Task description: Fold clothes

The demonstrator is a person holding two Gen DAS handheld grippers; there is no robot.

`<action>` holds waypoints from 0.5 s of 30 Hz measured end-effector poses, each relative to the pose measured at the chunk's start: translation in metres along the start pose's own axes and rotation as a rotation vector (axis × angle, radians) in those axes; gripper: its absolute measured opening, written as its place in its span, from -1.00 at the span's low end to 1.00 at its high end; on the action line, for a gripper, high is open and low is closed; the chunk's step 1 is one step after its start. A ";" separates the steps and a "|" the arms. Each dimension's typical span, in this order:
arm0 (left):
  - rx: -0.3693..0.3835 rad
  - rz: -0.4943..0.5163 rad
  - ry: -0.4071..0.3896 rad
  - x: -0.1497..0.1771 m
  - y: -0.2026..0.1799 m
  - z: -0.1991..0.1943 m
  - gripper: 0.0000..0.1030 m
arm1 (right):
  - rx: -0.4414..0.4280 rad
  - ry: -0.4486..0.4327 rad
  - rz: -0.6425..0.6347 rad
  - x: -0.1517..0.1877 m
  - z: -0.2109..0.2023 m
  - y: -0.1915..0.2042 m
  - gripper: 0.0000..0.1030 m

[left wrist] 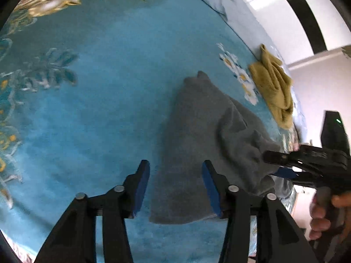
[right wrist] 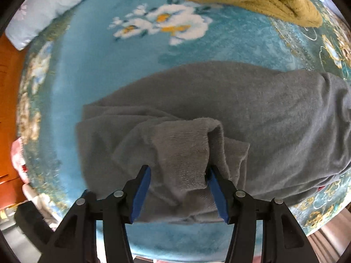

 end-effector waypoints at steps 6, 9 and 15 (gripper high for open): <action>0.032 0.032 0.030 -0.003 -0.012 0.014 0.07 | 0.067 0.027 0.001 -0.006 0.017 -0.012 0.13; 0.034 0.047 0.032 -0.004 -0.019 0.018 0.13 | 0.078 0.040 -0.016 -0.006 0.020 -0.012 0.14; -0.005 0.009 -0.007 -0.007 -0.014 0.005 0.13 | -0.017 -0.012 -0.007 -0.008 -0.008 -0.022 0.14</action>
Point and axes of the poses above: each gripper's, at about its wrist camera, not at the fingertips, and z roughly the way its jaws point, y to its left, x to its underside, the point moved 1 cm from there along z, roughly the way its jaws point, and after that the axes turned 9 degrees about -x, right-handed, at the moved point
